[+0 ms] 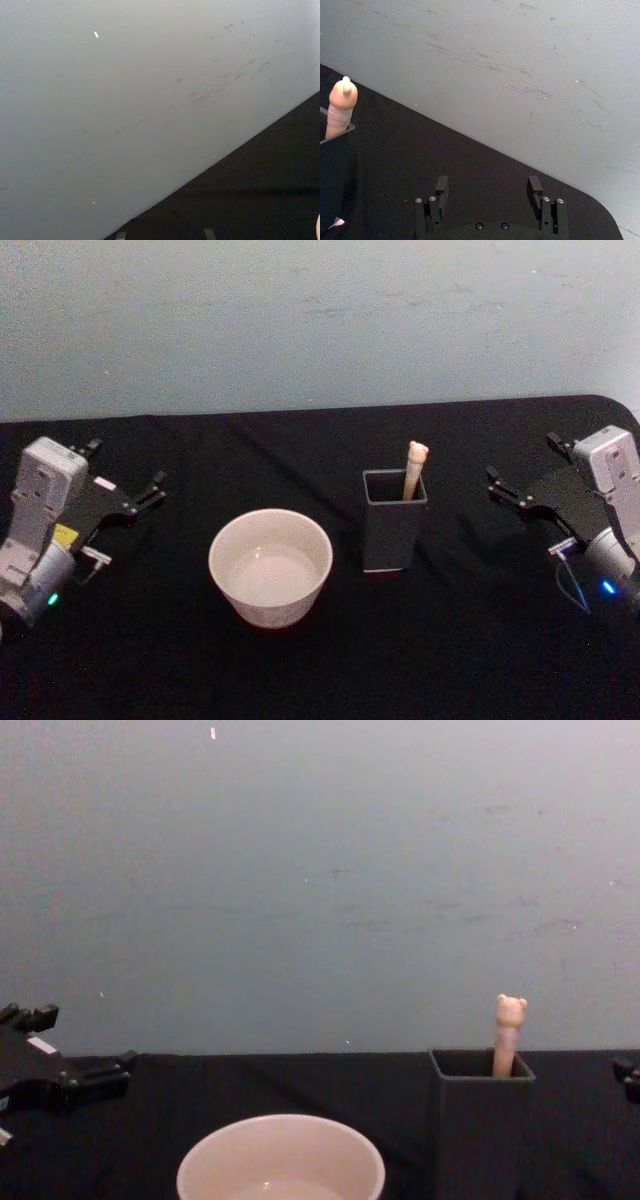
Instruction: Pick up the stirring spoon with one hand, stir inside the cup, then place it back in its original position.
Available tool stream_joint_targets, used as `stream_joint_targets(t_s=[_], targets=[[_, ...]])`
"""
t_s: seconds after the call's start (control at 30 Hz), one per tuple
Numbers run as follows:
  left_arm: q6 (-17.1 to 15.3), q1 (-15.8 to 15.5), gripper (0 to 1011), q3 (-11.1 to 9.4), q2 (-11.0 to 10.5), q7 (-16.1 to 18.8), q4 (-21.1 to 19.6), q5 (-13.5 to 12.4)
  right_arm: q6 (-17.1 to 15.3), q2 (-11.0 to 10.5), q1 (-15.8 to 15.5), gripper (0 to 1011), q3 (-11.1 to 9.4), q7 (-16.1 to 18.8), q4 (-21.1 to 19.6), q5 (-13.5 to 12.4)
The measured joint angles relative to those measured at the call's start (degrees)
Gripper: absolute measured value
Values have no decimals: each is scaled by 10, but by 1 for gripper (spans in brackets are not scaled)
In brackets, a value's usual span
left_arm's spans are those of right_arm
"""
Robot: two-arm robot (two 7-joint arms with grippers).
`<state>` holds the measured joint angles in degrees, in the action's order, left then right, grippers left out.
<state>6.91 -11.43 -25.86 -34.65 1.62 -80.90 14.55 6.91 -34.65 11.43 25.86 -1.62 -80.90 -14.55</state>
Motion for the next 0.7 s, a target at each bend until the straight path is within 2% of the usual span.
stream_joint_targets(t_s=[0.7], targets=[[0,0,1001,0,0,0,0,0,0,0,0,1002,0,0,0,0]])
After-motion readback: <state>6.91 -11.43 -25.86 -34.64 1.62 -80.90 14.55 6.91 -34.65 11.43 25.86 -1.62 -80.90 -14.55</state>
